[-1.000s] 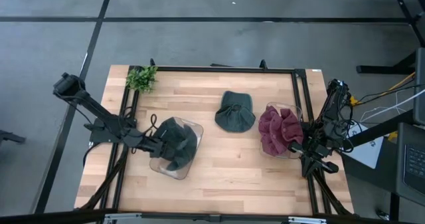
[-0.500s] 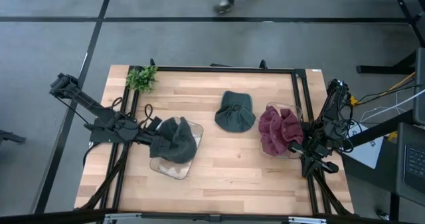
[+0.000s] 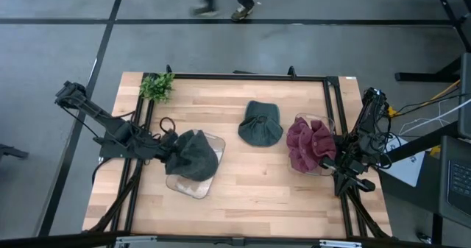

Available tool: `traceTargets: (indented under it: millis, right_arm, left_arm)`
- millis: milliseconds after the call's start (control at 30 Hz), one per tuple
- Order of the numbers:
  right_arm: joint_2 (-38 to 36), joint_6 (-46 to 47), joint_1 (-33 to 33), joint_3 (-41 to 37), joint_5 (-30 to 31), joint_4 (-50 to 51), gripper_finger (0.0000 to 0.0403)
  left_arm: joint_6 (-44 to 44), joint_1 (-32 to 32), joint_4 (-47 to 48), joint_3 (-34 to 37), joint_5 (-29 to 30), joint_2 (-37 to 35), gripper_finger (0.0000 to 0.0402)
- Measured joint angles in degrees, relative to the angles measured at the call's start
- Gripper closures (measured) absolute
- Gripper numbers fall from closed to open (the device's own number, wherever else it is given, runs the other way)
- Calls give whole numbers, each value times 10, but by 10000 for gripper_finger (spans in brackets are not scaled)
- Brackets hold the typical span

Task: Pick & Place hat
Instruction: Put the left black cap into the left transparent bin, then put the black cap into the left transparent bin

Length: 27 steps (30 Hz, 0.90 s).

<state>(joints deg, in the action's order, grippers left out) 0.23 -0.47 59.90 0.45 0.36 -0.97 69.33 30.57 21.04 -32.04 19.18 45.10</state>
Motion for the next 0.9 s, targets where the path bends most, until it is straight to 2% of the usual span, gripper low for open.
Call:
traceTargets:
  millis: [233,600,767,900]
  right_arm:
    - [0,0,0,0,0,0,379]
    - [0,0,0,0,0,0,379]
    - [0,0,0,0,0,0,379]
    - [0,0,0,0,0,0,379]
  left_arm:
    - [-47,-10,88,-5,-26,0,245]
    - [-146,-50,115,-9,-69,-5,245]
    - [-242,-71,183,-54,-77,-15,245]
    - [-291,-90,266,-97,-59,-26,245]
